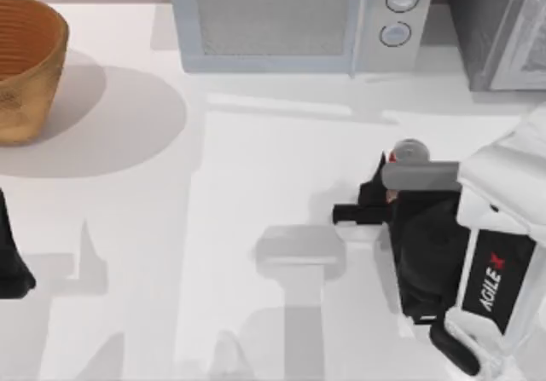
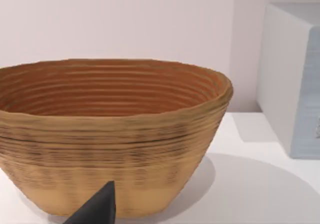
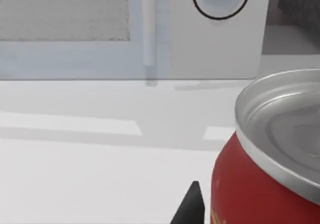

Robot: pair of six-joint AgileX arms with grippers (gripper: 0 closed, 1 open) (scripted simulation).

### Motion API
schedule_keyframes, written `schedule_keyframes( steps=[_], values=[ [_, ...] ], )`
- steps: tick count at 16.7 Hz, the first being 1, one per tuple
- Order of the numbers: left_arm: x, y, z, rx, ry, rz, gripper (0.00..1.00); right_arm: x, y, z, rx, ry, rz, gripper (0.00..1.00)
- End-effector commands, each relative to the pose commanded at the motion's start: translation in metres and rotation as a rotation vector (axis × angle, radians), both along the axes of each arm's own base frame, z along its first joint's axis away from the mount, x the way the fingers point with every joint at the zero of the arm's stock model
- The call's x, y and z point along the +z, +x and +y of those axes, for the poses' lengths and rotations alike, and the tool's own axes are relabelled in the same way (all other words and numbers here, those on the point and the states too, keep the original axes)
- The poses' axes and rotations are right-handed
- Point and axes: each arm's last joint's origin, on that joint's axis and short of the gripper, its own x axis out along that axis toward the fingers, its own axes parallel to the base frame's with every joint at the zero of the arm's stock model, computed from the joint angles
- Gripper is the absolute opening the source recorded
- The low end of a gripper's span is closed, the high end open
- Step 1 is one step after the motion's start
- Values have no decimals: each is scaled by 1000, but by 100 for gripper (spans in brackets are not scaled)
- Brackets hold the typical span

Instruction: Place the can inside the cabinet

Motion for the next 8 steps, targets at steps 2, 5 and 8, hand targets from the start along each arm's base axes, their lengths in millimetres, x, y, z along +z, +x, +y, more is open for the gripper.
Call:
schedule_keyframes(
  steps=[2, 5, 8],
  values=[
    [0, 0, 0, 0, 0, 0, 100, 3, 1, 1, 1, 2, -1, 0],
    [0, 0, 0, 0, 0, 0, 100, 24, 6, 5, 3, 5, -5, 0],
    [0, 0, 0, 0, 0, 0, 100, 64, 10, 8, 3, 2, -3, 0]
  ],
)
